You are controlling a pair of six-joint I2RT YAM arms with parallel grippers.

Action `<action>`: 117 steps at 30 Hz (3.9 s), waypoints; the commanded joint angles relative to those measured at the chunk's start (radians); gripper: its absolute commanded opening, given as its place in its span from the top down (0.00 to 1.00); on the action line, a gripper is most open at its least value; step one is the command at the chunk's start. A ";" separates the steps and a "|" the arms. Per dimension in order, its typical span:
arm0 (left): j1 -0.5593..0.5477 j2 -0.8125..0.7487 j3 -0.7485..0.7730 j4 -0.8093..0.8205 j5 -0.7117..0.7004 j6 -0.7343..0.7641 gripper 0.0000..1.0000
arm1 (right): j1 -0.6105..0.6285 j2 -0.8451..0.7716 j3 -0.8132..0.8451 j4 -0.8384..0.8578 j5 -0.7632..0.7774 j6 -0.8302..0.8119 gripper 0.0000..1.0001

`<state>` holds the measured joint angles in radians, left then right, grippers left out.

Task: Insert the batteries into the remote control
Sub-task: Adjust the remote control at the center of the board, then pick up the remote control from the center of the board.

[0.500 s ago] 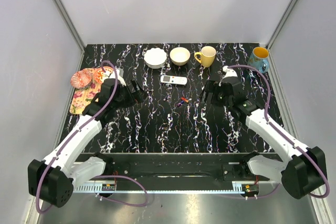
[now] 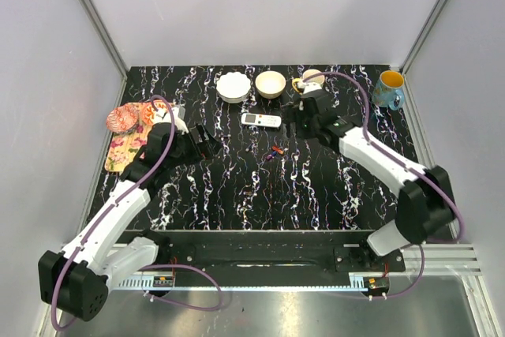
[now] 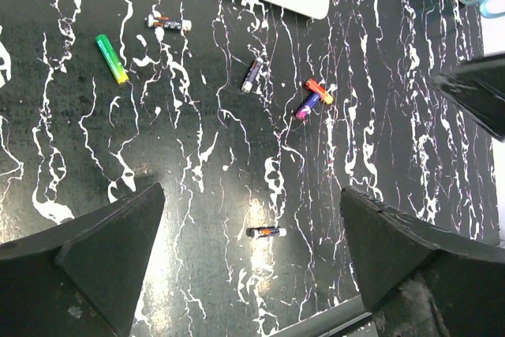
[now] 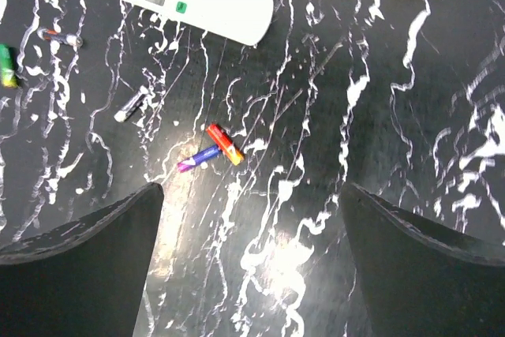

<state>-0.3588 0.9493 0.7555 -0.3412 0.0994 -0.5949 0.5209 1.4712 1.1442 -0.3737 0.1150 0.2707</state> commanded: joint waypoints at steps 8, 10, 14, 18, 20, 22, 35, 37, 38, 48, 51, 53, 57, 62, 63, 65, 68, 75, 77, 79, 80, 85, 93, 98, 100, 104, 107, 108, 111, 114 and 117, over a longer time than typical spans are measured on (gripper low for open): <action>-0.005 -0.083 -0.068 0.099 0.123 0.018 0.01 | 0.024 0.340 0.216 0.154 -0.164 -0.452 0.00; -0.005 -0.083 -0.070 0.103 0.129 0.017 0.01 | 0.022 0.379 0.267 0.145 -0.152 -0.485 0.00; -0.005 -0.078 -0.071 0.113 0.135 0.020 0.01 | 0.022 0.492 0.373 0.119 -0.144 -0.525 0.00; -0.005 -0.075 -0.071 0.117 0.141 0.020 0.01 | 0.022 0.601 0.515 0.036 -0.143 -0.587 0.00; -0.005 -0.075 -0.073 0.114 0.143 0.020 0.01 | 0.018 0.645 0.564 0.029 -0.144 -0.622 0.00; -0.005 -0.076 -0.076 0.110 0.141 0.021 0.01 | 0.007 0.672 0.609 0.012 -0.161 -0.628 0.00; -0.006 -0.035 -0.064 0.090 0.144 0.026 0.01 | -0.032 0.813 0.713 -0.005 -0.264 -0.597 0.00; -0.006 -0.032 -0.062 0.090 0.146 0.026 0.01 | -0.033 0.821 0.724 -0.007 -0.276 -0.594 0.00; -0.006 -0.037 -0.067 0.091 0.146 0.026 0.01 | -0.033 0.828 0.726 -0.008 -0.279 -0.594 0.00; -0.006 -0.044 -0.087 0.099 0.145 0.010 0.01 | -0.032 0.844 0.729 -0.039 -0.307 -0.542 0.06; -0.006 -0.049 -0.091 0.102 0.146 0.007 0.01 | -0.027 0.822 0.675 -0.041 -0.314 -0.510 0.09; -0.006 -0.050 -0.096 0.108 0.146 0.004 0.01 | -0.019 0.801 0.649 -0.033 -0.301 -0.492 0.11; -0.006 -0.053 -0.097 0.111 0.148 0.000 0.01 | 0.013 0.767 0.605 -0.034 -0.255 -0.432 0.13; -0.006 -0.064 -0.097 0.116 0.146 -0.003 0.01 | 0.028 0.755 0.586 -0.059 -0.209 -0.337 0.19; -0.006 -0.063 -0.096 0.117 0.145 -0.003 0.01 | 0.030 0.749 0.565 -0.056 -0.201 -0.318 0.21; -0.006 -0.067 -0.097 0.116 0.146 -0.005 0.01 | 0.040 0.729 0.542 -0.041 -0.187 -0.303 0.23; -0.006 -0.078 -0.102 0.114 0.141 -0.005 0.01 | 0.059 0.695 0.485 -0.008 -0.178 -0.289 0.28; -0.008 -0.075 -0.107 0.117 0.132 -0.022 0.01 | 0.100 0.650 0.434 -0.002 -0.149 -0.277 0.35; -0.008 -0.073 -0.110 0.122 0.131 -0.025 0.01 | 0.102 0.652 0.440 -0.004 -0.124 -0.277 0.22; -0.008 -0.072 -0.110 0.122 0.129 -0.028 0.01 | 0.103 0.664 0.465 -0.011 -0.120 -0.291 0.19; -0.008 -0.072 -0.111 0.120 0.126 -0.028 0.01 | 0.102 0.679 0.480 -0.031 -0.120 -0.303 0.18; -0.008 -0.070 -0.117 0.122 0.118 -0.031 0.01 | 0.102 0.739 0.560 -0.073 -0.087 -0.358 0.20; -0.008 -0.053 -0.111 0.123 0.122 -0.026 0.01 | 0.102 0.787 0.603 -0.073 -0.093 -0.375 0.28; -0.008 -0.053 -0.110 0.120 0.122 -0.025 0.01 | 0.102 0.790 0.600 -0.074 -0.112 -0.366 0.54; -0.008 -0.055 -0.108 0.120 0.117 -0.025 0.01 | 0.103 0.775 0.589 -0.070 -0.106 -0.352 0.68; -0.008 -0.053 -0.101 0.120 0.114 -0.026 0.01 | 0.102 0.698 0.554 -0.027 -0.017 -0.283 0.84; -0.008 -0.060 -0.094 0.120 0.102 -0.034 0.01 | 0.100 0.582 0.493 -0.004 0.046 -0.174 0.97; -0.008 -0.061 -0.091 0.119 0.097 -0.036 0.01 | 0.102 0.548 0.473 -0.005 0.061 -0.109 1.00; -0.008 -0.063 -0.082 0.117 0.073 -0.051 0.01 | 0.103 0.398 0.352 -0.017 0.084 0.052 1.00; -0.022 -0.055 -0.079 0.107 0.013 -0.083 0.02 | 0.129 0.244 0.180 -0.024 0.087 0.206 1.00; -0.063 -0.064 -0.077 0.074 -0.137 -0.121 0.01 | 0.234 0.143 0.034 -0.063 0.159 0.329 1.00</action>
<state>-0.3809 0.8944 0.6441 -0.2695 0.1337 -0.6617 0.6388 1.7355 1.3159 -0.4129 0.1799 0.3489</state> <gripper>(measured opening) 0.987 0.539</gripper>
